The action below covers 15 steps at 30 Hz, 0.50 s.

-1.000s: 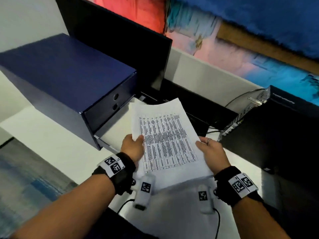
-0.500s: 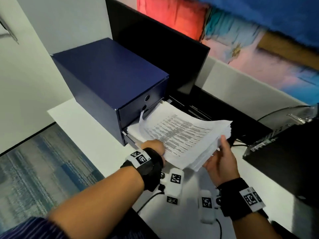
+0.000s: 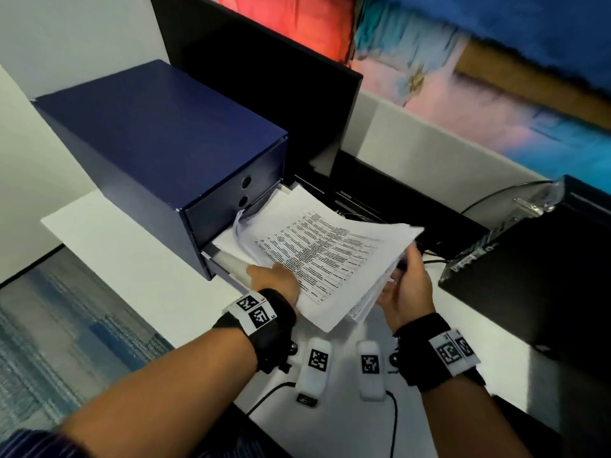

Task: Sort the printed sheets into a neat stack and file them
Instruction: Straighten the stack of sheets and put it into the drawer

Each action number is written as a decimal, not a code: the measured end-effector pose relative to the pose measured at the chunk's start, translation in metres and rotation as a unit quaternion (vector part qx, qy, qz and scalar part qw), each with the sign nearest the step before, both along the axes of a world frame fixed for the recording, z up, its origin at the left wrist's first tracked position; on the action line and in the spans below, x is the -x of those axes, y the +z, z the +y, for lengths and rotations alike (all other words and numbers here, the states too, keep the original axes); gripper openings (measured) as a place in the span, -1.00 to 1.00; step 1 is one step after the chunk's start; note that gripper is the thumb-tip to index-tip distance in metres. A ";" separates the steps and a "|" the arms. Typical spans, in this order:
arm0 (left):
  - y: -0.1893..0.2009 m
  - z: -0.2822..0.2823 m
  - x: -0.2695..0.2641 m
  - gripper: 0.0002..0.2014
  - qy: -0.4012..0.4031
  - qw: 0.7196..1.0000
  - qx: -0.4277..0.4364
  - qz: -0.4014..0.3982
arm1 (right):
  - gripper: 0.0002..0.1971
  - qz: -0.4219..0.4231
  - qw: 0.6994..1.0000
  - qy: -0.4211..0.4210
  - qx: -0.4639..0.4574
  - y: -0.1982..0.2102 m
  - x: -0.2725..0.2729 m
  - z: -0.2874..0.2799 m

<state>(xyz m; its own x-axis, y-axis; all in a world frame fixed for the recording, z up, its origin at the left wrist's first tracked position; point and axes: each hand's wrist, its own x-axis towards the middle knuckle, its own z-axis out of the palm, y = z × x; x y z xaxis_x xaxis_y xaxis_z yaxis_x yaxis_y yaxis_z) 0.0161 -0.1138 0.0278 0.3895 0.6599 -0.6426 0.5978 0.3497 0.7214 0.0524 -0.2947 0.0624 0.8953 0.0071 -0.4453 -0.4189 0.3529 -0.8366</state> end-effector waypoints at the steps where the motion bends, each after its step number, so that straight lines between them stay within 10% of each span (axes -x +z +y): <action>1: -0.003 0.001 0.001 -0.63 0.007 1.000 -0.019 -0.011 | -0.40 0.014 1.000 -0.018 -0.007 -0.004 -0.001 -0.012; 15: 0.012 -0.033 0.043 -0.82 -0.194 0.965 -0.091 -0.148 | -0.21 0.064 0.992 -0.057 -0.088 -0.007 0.055 -0.099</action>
